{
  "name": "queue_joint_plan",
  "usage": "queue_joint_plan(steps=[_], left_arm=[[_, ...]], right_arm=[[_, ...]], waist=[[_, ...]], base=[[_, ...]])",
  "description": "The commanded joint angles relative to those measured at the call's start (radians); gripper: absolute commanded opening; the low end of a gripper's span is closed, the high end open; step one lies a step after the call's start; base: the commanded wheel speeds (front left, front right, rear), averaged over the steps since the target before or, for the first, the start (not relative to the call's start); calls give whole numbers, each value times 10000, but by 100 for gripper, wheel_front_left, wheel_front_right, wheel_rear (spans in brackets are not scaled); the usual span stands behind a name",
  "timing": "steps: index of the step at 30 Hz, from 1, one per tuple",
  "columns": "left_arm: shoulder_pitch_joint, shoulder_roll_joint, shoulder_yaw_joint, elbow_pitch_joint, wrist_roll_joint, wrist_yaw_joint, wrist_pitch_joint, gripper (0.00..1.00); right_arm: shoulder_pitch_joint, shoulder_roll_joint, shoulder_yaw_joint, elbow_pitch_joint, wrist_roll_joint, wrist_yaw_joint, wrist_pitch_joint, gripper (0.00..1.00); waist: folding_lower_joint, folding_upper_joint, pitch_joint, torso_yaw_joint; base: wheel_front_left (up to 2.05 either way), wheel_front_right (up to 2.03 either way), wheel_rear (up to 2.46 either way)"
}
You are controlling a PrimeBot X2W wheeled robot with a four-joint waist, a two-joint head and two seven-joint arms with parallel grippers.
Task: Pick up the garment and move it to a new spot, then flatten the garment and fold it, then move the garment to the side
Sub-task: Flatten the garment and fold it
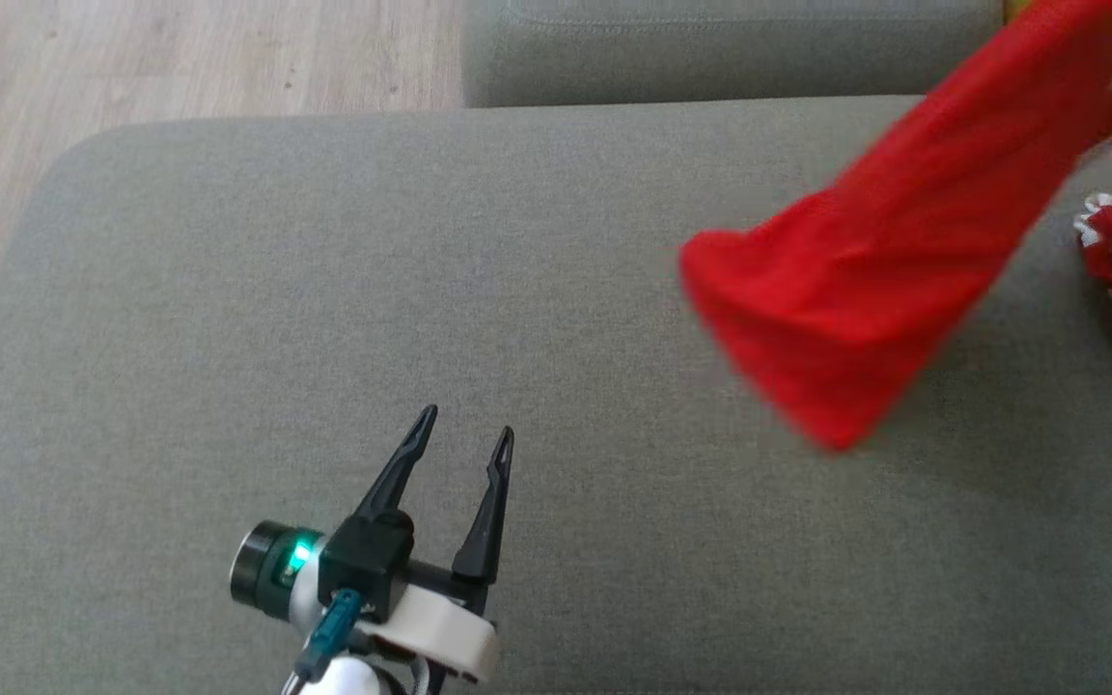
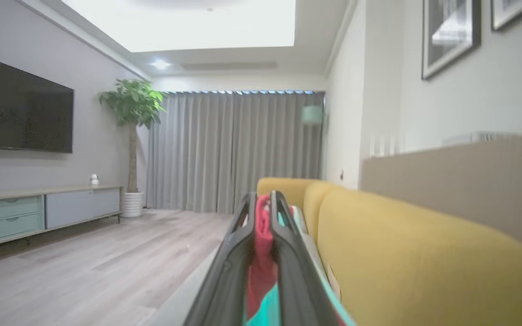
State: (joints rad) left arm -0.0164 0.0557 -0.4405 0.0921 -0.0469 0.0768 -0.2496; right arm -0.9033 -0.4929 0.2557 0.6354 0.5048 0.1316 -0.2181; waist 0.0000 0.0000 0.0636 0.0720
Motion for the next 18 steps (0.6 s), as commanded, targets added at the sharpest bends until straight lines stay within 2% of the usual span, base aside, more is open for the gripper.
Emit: queue_joint_plan(steps=[1, 7, 8, 9, 10, 14, 18], left_arm=[[-202, -54, 318, -307, 7, -49, -122, 100], [-167, -55, 259, -308, -59, -102, -122, 100], [-201, -55, 215, -310, -115, -92, -122, 100], [-220, -55, 195, -308, -134, -88, -122, 100], [-220, -55, 195, -308, -134, -88, -122, 100], [-268, -55, 178, -282, -165, -65, -122, 100], [-276, -55, 206, -198, -157, -116, -122, 100]], right_arm=[[-462, -4, 77, -630, -314, -9, 105, 0], [-501, 1084, 900, -1522, -784, -9, 828, 0], [-94, 1598, 1482, -1632, -651, -9, 1016, 0], [156, 1837, 1841, -1672, -548, -9, 1103, 0], [156, 1837, 1841, -1672, -548, -9, 1103, 0], [1399, 2841, 3483, -1733, 242, -9, 1455, 0], [2400, 3547, 5103, -1382, 898, -9, 1549, 0]], waist=[[0, 0, -68, 0], [0, 0, -65, 195], [0, 0, -30, 333], [0, 0, -6, 410], [0, 0, -6, 410], [0, 0, 123, 692], [0, 0, 192, 896]], base=[[0, 0, 0], [0, 0, 0], [0, 0, 0], [0, 0, 0], [0, 0, 0], [0, 0, 0], [0, 0, 0]])
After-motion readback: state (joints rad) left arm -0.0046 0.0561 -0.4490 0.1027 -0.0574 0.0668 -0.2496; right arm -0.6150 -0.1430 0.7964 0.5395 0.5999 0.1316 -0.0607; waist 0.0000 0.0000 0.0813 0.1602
